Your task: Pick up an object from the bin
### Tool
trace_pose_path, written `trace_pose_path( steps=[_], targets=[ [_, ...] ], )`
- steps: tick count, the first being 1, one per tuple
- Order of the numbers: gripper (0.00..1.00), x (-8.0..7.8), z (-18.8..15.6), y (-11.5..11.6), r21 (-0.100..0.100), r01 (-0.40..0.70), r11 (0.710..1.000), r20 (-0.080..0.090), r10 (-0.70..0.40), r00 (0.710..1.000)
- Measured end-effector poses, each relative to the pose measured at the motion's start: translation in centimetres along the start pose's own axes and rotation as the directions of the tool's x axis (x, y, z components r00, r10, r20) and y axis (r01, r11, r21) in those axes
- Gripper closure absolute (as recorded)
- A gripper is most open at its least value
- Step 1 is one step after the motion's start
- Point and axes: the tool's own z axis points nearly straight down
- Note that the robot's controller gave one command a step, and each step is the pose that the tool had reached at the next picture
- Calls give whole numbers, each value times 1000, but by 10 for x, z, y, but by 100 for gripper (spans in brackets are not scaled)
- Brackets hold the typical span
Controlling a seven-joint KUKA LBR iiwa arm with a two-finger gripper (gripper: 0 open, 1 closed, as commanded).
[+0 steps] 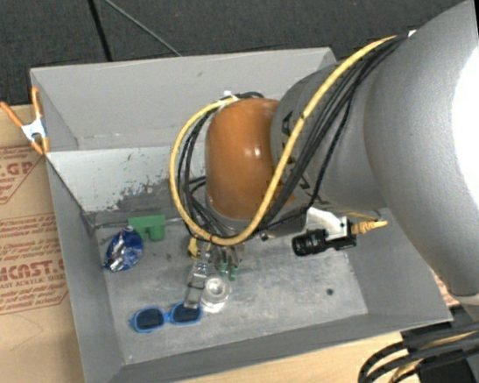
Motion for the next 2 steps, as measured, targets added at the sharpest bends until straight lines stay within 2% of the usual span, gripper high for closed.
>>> trace_pose_path(
  steps=[1, 2],
  targets=[
    [0, 61, 84, 46, -1, 242, 970, 0, -242, 970],
    [100, 60, 83, 46, -1, 239, 971, -1, -239, 971]
  ],
)
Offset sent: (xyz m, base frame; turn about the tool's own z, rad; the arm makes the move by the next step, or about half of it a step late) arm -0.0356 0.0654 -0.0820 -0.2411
